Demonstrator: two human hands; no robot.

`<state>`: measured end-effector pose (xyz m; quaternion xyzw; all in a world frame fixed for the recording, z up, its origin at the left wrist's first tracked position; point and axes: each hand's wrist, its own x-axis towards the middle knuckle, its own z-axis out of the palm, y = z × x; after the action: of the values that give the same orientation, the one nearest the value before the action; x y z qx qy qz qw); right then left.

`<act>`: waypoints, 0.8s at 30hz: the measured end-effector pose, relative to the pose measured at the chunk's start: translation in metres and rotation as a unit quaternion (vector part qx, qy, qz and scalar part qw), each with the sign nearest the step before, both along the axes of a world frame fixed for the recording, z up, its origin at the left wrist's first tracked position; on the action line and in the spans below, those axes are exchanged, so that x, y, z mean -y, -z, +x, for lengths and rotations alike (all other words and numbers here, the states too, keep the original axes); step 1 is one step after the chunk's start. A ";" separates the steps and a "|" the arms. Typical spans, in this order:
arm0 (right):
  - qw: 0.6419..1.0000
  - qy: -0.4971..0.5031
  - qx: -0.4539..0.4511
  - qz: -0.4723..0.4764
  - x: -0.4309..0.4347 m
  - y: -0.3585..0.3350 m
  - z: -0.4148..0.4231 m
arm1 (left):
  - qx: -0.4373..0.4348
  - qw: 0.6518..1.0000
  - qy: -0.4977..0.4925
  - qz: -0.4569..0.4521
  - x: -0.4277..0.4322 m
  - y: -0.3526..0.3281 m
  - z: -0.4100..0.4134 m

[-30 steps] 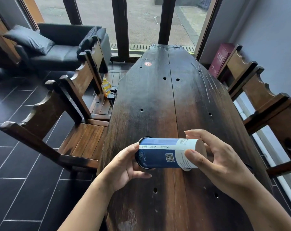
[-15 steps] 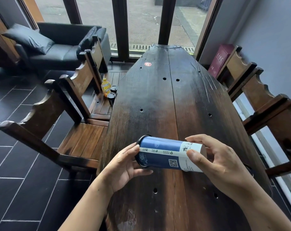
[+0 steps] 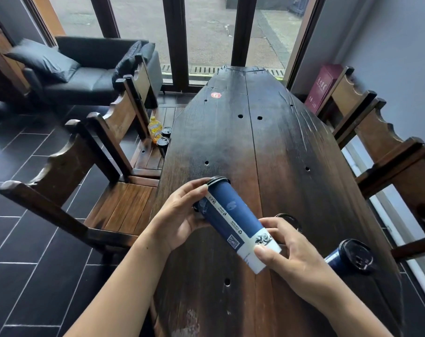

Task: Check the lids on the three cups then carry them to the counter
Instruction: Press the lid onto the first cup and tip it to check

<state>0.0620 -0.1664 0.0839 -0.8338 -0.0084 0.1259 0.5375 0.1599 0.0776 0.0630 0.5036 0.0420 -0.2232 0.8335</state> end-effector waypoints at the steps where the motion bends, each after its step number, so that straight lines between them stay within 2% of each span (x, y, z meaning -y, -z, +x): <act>1: 1.000 0.000 -0.005 0.003 -0.001 0.003 0.000 | 0.000 1.000 -0.005 0.008 0.003 -0.003 0.002; 11: 0.989 0.077 -0.028 0.127 -0.006 0.022 0.006 | 0.036 0.996 -0.028 0.078 0.036 -0.001 -0.001; 15: 0.987 0.091 -0.012 0.131 -0.010 0.025 0.010 | 0.046 0.996 -0.007 0.076 0.046 0.005 -0.012; 21: 0.991 0.062 -0.033 0.111 -0.004 0.024 0.019 | 0.071 0.994 0.014 0.080 0.045 0.006 -0.009; 24: 0.988 0.075 -0.032 0.133 0.002 0.018 0.031 | 0.073 0.993 0.026 0.086 0.043 0.006 -0.008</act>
<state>0.0934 -0.1681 0.0657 -0.7487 0.0543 0.1094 0.6516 0.1517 0.0347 0.0573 0.5891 -0.0137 -0.2031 0.7820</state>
